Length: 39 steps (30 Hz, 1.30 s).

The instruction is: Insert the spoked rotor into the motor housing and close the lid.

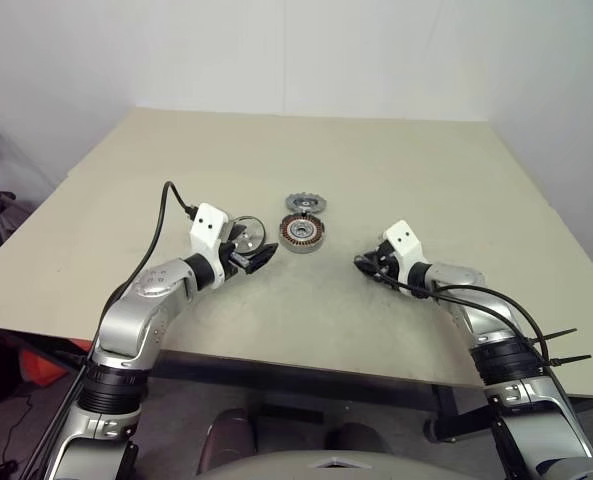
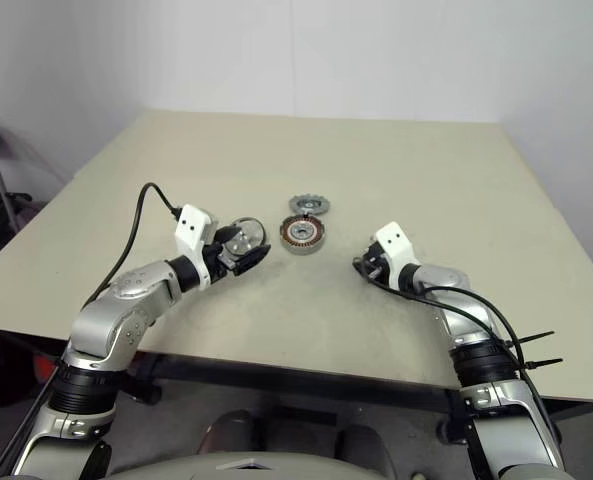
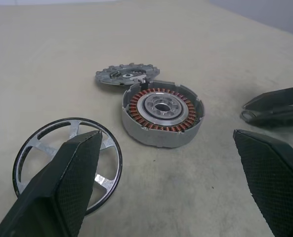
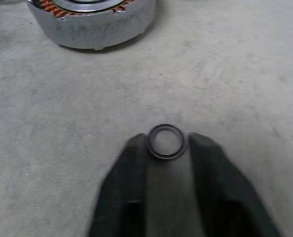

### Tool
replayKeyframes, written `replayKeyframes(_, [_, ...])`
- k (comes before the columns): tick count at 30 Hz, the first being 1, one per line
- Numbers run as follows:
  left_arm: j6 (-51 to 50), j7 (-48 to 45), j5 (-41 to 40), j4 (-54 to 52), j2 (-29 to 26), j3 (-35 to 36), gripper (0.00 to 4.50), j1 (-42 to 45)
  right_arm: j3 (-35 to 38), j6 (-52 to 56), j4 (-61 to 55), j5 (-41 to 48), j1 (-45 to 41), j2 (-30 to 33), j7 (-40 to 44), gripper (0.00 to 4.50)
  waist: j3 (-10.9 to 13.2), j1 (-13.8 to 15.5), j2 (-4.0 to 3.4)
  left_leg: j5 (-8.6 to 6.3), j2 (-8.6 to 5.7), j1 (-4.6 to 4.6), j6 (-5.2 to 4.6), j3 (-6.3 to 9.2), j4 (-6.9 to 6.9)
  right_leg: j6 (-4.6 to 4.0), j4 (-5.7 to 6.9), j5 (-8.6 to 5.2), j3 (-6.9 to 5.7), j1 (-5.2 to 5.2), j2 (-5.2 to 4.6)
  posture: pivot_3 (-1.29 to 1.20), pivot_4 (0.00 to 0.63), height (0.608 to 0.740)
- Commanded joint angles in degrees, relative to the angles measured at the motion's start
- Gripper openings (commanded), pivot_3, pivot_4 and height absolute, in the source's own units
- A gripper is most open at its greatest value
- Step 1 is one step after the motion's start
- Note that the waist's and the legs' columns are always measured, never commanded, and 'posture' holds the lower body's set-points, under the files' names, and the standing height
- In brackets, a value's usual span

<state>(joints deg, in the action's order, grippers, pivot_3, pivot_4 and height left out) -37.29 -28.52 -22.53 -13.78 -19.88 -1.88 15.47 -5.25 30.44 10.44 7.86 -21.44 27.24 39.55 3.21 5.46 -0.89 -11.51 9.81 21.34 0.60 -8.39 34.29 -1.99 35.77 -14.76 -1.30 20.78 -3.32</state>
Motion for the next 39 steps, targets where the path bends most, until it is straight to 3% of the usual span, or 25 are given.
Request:
replayKeyframes(1, [1.07,-0.2,-0.11,-1.29,-0.26,0.84,4.5,-0.1,0.79,-0.37,-0.21,-0.04,-1.13,0.67,0.08,0.7,0.0,-0.02,0.0,0.0,0.0,0.0,0.0,0.0,0.0,0.0,0.0,0.0,0.0,0.01,0.0,0.0,0.0,0.74])
replayKeyframes(5, [0.81,-0.44,-0.55,-1.92,-0.52,1.2,4.5,-0.85,1.19,-0.39,-0.34,-0.03,-1.02,1.95,0.79,0.7,0.0,0.02,0.0,-0.01,-0.01,0.01,-0.01,0.0,0.0,0.0,-0.01,0.0,0.0,0.01,-0.01,0.0,0.0,0.74])
replayKeyframes(12, [0.84,-0.41,-0.65,-2.46,-0.81,1.31,4.5,-2.67,3.22,-2.14,2.46,-0.08,0.43,9.4,4.32,0.7,0.0,0.21,0.0,-0.02,-0.03,0.06,-0.03,0.0,0.0,0.0,-0.05,0.0,0.0,0.0,-0.03,0.0,0.0,0.74])
replayKeyframes(19, [0.97,-0.46,-0.3,-1.52,-0.38,0.65,4.5,-2.03,4.24,-4.12,7.1,-0.76,-1.26,10.46,3.16,0.7,0.0,0.03,0.0,-0.02,-0.01,0.0,-0.04,-0.02,0.0,0.0,-0.02,0.0,0.0,-0.02,-0.01,0.0,0.0,0.74])
replayKeyframes(25, [0.86,-0.47,-0.26,-1.27,-0.55,0.89,4.5,-1.58,4.26,-5.68,6.34,-0.07,-1.68,8.4,2.01,2.61,-0.01,-0.06,0.01,-0.03,0.0,-0.14,-0.06,-0.03,0.01,-0.04,-0.02,0.02,0.0,-0.13,-0.01,0.0,0.0,0.74])
replayKeyframes(30, [0.88,0.02,0.28,-0.47,-0.52,0.87,4.5,-1.95,6.55,-2.58,-5.0,9.35,-0.24,7.51,10.64,2.61,-0.01,-0.11,0.0,-0.06,0.03,-0.05,-0.1,-0.03,-0.03,-0.04,-0.01,0.02,0.01,0.01,0.01,0.0,0.0,0.74])
replayKeyframes(33, [1.02,0.06,0.4,0.37,-0.2,0.77,4.5,-1.26,0.48,-2.38,-10.44,8.65,-1.76,6.55,14.26,2.61,-0.01,0.04,0.0,-0.16,0.04,0.03,-0.29,-0.02,-0.02,-0.04,-0.04,0.02,0.01,0.06,0.0,0.0,0.0,0.74])
replayKeyframes(39, [1.36,0.09,1.05,1.81,0.06,0.48,4.5,-0.19,-8.77,-5.75,-2.22,1.23,-14.19,2.94,15.65,2.61,-0.01,-0.14,0.0,-0.13,0.06,0.0,-0.24,-0.03,-0.01,-0.07,0.02,0.04,0.02,0.09,0.0,0.0,0.0,0.74])
